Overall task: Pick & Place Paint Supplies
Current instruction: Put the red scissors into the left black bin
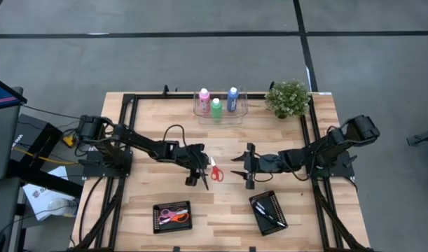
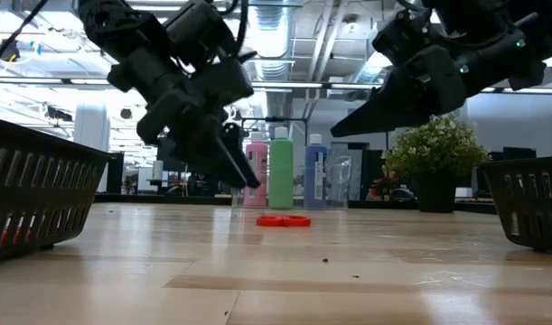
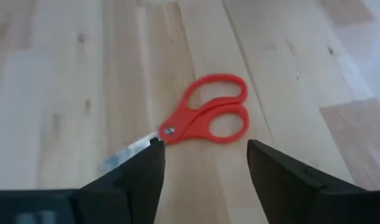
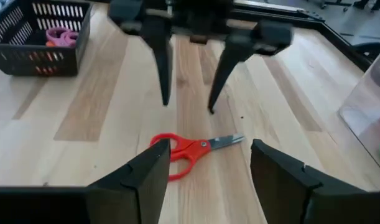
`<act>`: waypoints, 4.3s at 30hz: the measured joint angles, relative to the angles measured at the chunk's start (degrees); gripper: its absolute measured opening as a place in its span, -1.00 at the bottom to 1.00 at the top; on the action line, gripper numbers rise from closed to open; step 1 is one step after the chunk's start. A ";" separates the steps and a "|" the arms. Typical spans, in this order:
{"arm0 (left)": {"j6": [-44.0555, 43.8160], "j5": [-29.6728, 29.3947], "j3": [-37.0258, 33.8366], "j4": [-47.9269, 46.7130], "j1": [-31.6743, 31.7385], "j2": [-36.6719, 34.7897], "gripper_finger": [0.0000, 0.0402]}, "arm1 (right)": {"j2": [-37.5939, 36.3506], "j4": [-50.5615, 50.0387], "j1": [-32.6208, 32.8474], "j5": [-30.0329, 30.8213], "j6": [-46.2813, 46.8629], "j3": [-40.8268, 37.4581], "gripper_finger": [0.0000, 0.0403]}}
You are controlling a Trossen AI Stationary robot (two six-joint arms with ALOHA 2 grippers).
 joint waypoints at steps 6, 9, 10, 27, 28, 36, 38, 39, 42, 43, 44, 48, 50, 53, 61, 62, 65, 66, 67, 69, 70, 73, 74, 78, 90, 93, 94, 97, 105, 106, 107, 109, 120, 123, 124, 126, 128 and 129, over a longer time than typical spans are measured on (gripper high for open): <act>0.20 -4.32 3.21 0.25 -0.62 4.38 -0.05 | 0.06 0.00 -0.58 -0.10 2.10 0.06 -0.08; 0.41 -5.07 4.85 -0.63 0.16 5.96 -0.13 | 0.18 -0.50 -0.74 -0.10 2.10 0.02 -0.21; 0.61 -4.76 5.43 -1.22 0.27 6.67 -0.16 | 0.18 -0.51 -0.66 -0.11 2.10 0.02 -0.26; -3.26 -2.25 13.27 -12.36 -1.82 12.01 -0.19 | 0.18 -0.46 1.03 -0.25 1.95 0.02 -0.47; -4.09 -2.08 13.23 -12.38 -2.24 11.97 -0.19 | 0.18 -0.49 1.03 -0.27 1.94 0.02 -0.47; -11.33 -1.72 14.07 -14.19 -4.34 11.70 -0.26 | 0.18 -1.10 1.03 -0.41 1.95 0.02 -0.47; -11.49 -1.78 13.97 -14.47 -4.52 11.31 -0.29 | 0.18 -1.33 1.03 -0.42 1.95 0.02 -0.47; -10.68 -1.89 13.89 -14.44 -4.71 10.80 -0.30 | 0.18 -1.35 1.03 -0.43 1.92 0.02 -0.47; -6.56 -2.27 13.79 -14.74 -5.18 9.17 -0.32 | 0.18 -1.50 1.03 -0.43 1.79 0.02 -0.47; -5.29 -2.28 13.84 -14.59 -5.21 8.73 -0.33 | 0.18 -1.51 1.03 -0.43 1.66 0.02 -0.47; -3.80 -2.26 13.95 -14.19 -5.23 8.41 -0.34 | 0.18 -1.51 1.03 -0.43 1.63 0.02 -0.47; 3.42 -1.81 13.90 -14.84 -6.06 7.85 -0.32 | 0.18 -1.51 1.03 -0.43 1.60 0.02 -0.47; 5.77 -2.00 13.90 -14.52 -6.60 7.88 -0.28 | 0.18 -1.51 1.03 -0.43 1.60 0.02 -0.47; 8.52 -5.93 13.93 -13.30 -7.04 8.19 -0.22 | 0.18 -1.39 1.03 -0.43 1.58 0.02 -0.47; 9.74 -3.40 13.97 -12.89 -5.69 8.46 -0.19 | 0.18 -1.20 1.03 -0.43 1.42 0.02 -0.47; 10.34 -3.17 13.97 -12.81 -5.73 8.46 -0.19 | 0.18 -1.18 1.00 -0.43 1.40 0.02 -0.47; 11.85 -1.17 13.97 -12.87 -5.80 8.46 -0.19 | 0.18 -1.09 0.88 -0.41 0.58 0.02 -0.47; 11.94 -0.42 13.98 -12.81 -5.79 8.61 -0.19 | 0.18 -1.08 0.87 -0.41 0.53 0.02 -0.47; 11.94 -0.06 14.05 -12.37 -5.78 9.18 -0.19 | 0.18 -1.09 0.87 -0.41 0.53 0.02 -0.47; 12.22 -0.06 14.22 -12.78 -5.76 10.52 -0.19 | 0.18 -0.93 0.90 -0.41 0.53 0.02 -0.47; 12.60 -0.06 14.76 -12.98 -5.73 11.48 -0.19 | 0.18 -0.75 0.90 -0.42 0.53 0.02 -0.47; 13.64 -0.51 17.14 -12.16 -5.73 14.20 -0.19 | 0.18 -0.21 0.90 -0.41 0.53 0.02 -0.47; 13.62 -1.01 18.09 -12.78 -5.74 15.12 -0.20 | 0.18 -0.15 0.90 -0.41 0.53 0.02 -0.47; 13.46 -1.29 21.51 -15.13 -5.76 17.87 -0.24 | 0.18 -0.17 1.03 -0.41 0.53 0.02 -0.47; 6.35 -0.74 22.78 -21.24 -6.09 18.73 -0.82 | 0.18 -0.71 1.03 -0.41 0.55 0.02 -0.47; 6.32 -0.68 22.51 -22.35 -6.28 18.50 -0.97 | 0.18 -0.71 1.03 -0.41 0.55 0.02 -0.47; 6.29 -0.56 22.47 -22.13 -6.25 18.01 -0.96 | 0.18 -0.72 1.03 -0.41 0.55 0.02 -0.47; 6.32 -0.73 22.36 -21.93 -6.21 16.76 -0.93 | 0.18 -0.72 1.03 -0.41 0.55 0.02 -0.47; 6.75 -1.76 22.14 -22.82 -6.13 15.41 -0.96 | 0.18 -0.74 1.03 -0.41 0.55 0.02 -0.47; 7.10 -1.81 22.14 -22.72 -6.13 15.41 -0.98 | 0.18 -0.74 1.03 -0.41 0.55 0.02 -0.47; 7.72 -1.81 22.16 -22.51 -6.13 15.39 -0.99 | 0.18 -0.74 1.03 -0.41 0.55 0.02 -0.47; 8.07 -1.80 22.21 -22.37 -6.14 15.31 -0.99 | 0.18 -0.74 1.03 -0.41 0.55 0.02 -0.47; 10.93 -1.65 22.23 -23.32 -6.70 15.54 -0.77 | 0.18 -0.72 1.03 -0.41 0.48 0.02 -0.47; 11.08 -2.08 22.36 -23.57 -6.59 15.86 -0.64 | 0.18 -0.65 1.03 -0.41 0.29 0.02 -0.47; 11.26 -2.68 22.38 -23.56 -6.59 15.89 -0.60 | 0.18 -0.65 1.03 -0.41 0.29 0.02 -0.47; 11.73 -4.13 22.41 -23.48 -6.62 15.88 -0.54 | 0.18 -0.33 1.03 -0.41 0.23 0.02 -0.47; 12.26 -5.01 22.41 -23.24 -6.64 15.89 -0.51 | 0.18 -0.22 1.03 -0.41 0.12 0.02 -0.47; 12.26 -5.39 22.41 -23.12 -6.48 15.89 -0.50 | 0.18 -0.23 1.03 -0.41 0.12 0.02 -0.47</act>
